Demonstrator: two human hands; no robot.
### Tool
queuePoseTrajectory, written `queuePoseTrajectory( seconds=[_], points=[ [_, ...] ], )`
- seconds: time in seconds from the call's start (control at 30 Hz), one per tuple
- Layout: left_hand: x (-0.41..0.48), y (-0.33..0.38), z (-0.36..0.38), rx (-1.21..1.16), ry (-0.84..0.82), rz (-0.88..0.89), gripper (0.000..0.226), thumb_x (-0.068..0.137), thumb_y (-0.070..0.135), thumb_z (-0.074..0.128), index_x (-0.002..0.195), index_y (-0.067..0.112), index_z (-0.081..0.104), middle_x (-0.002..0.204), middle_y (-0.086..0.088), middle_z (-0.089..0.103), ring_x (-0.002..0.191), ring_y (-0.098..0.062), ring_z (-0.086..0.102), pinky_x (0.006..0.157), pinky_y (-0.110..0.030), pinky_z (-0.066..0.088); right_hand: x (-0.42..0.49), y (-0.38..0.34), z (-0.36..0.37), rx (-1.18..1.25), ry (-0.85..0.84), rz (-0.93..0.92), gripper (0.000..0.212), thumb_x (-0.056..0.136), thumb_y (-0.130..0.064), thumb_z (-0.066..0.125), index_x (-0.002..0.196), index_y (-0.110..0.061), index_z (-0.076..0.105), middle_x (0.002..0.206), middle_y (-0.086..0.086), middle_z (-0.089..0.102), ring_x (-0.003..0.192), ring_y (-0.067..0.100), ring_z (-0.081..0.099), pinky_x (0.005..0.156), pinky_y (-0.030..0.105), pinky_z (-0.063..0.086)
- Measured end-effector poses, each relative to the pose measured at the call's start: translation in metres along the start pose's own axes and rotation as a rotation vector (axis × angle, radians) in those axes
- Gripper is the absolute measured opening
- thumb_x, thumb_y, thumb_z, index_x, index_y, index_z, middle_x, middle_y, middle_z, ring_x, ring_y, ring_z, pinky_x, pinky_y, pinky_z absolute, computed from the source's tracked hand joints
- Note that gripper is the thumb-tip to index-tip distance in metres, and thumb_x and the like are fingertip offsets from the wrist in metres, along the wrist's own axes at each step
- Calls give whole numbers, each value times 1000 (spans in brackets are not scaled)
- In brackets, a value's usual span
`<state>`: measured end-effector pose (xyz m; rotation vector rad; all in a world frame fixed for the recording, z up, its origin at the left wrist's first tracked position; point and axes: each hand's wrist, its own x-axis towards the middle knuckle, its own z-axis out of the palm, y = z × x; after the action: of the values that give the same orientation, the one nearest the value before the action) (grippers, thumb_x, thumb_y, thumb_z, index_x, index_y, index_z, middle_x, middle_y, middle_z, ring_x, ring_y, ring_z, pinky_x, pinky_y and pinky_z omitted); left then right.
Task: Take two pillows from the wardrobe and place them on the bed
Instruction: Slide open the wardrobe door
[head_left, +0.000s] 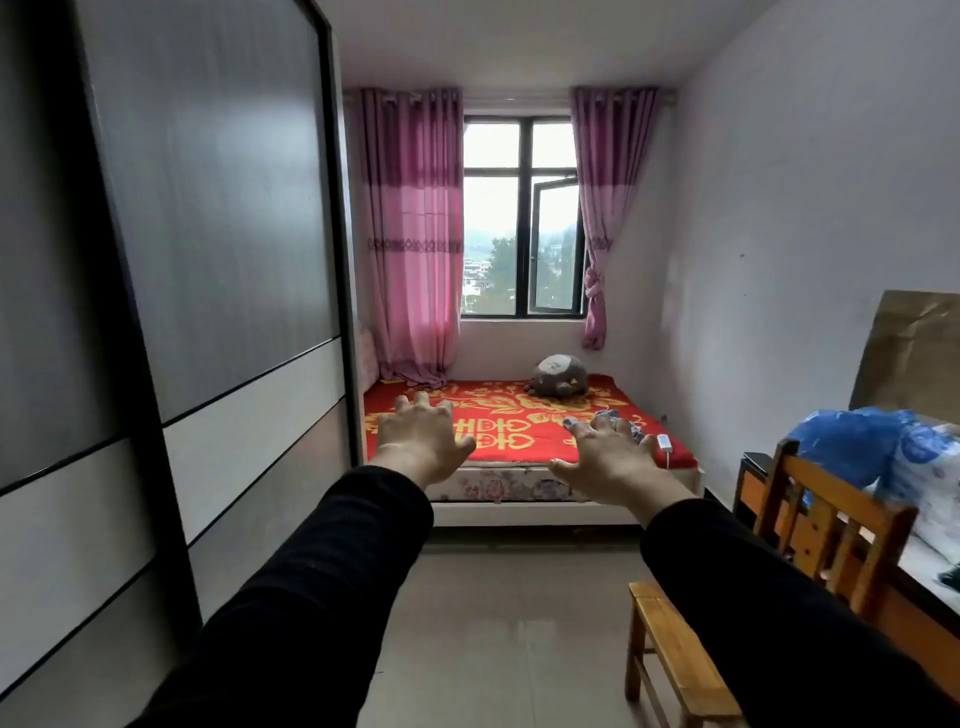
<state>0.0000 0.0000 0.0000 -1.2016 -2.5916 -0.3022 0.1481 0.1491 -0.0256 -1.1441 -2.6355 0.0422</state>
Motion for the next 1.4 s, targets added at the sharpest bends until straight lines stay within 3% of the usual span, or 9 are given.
queuePoseTrajectory(
  seconds=[0.4, 0.67, 0.87, 1.03, 1.4],
  points=[
    [69, -9, 40, -36, 33, -16, 62, 84, 57, 43, 132, 17, 44, 135, -13, 47, 124, -32, 42, 97, -47, 42, 76, -10, 25, -17, 96, -72, 61, 82, -53, 55, 130, -18, 42, 136, 12, 44, 128, 33, 35, 102, 63, 27],
    [170, -10, 81, -39, 75, -139, 59, 83, 56, 44, 125, 15, 50, 127, -12, 54, 116, -31, 48, 90, -43, 44, 201, -9, 53, -3, 118, -236, 60, 81, -51, 57, 129, -17, 42, 135, 11, 44, 126, 32, 35, 100, 60, 29],
    [251, -21, 115, -48, 103, -250, 52, 85, 49, 44, 123, 14, 51, 124, -13, 55, 120, -30, 47, 92, -45, 46, 308, -20, 83, 29, 131, -368, 55, 82, -47, 56, 127, -17, 43, 133, 9, 46, 124, 30, 37, 96, 54, 31],
    [311, -45, 137, 17, 148, -305, 44, 86, 45, 45, 114, 13, 54, 114, -11, 59, 108, -30, 52, 82, -41, 45, 383, -46, 120, 59, 94, -471, 55, 83, -47, 55, 127, -16, 43, 131, 10, 46, 124, 30, 37, 98, 57, 31],
    [451, -157, 205, 102, 129, -487, 40, 86, 34, 41, 119, 15, 53, 121, -10, 56, 112, -28, 48, 88, -42, 43, 563, -158, 194, 127, 91, -683, 50, 83, -42, 56, 123, -14, 45, 127, 9, 48, 120, 29, 40, 96, 55, 32]
  ],
)
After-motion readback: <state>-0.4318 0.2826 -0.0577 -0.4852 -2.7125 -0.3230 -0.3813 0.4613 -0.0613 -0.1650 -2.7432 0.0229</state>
